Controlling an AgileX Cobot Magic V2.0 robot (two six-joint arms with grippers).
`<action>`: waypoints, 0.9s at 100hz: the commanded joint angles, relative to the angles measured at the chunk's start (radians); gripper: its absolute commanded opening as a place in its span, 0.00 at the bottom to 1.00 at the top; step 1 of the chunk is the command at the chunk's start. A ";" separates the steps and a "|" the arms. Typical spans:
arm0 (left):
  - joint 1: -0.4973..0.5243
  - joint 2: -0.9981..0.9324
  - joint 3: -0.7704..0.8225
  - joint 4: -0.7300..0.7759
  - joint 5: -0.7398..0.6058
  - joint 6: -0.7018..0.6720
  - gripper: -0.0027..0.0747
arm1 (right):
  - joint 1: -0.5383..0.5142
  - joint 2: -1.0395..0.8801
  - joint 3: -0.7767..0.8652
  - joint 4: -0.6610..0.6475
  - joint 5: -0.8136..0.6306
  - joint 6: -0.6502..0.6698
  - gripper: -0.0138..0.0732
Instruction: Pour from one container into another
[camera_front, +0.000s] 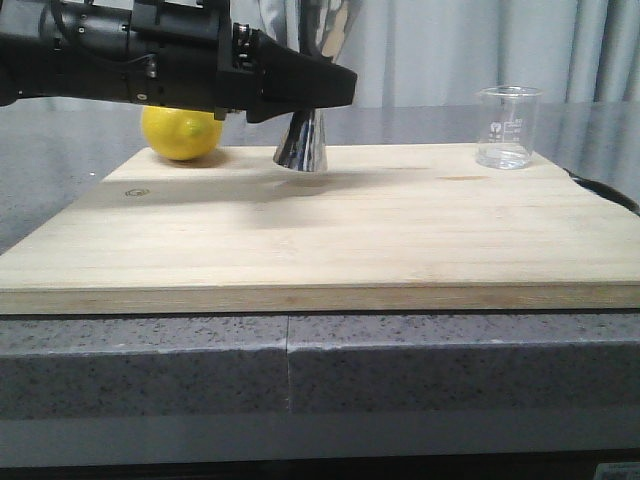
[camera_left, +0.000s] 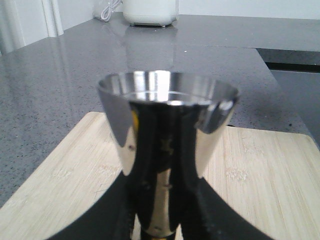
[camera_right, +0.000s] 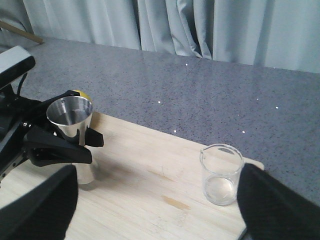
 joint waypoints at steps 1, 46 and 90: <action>-0.006 -0.048 -0.030 -0.086 0.116 -0.011 0.11 | -0.006 -0.015 -0.023 -0.023 0.014 0.003 0.83; -0.006 -0.048 -0.030 -0.086 0.116 -0.011 0.11 | -0.006 -0.015 -0.023 -0.023 -0.017 0.003 0.83; -0.006 -0.048 -0.030 -0.086 0.116 -0.011 0.11 | -0.006 -0.015 -0.023 -0.023 -0.017 0.003 0.83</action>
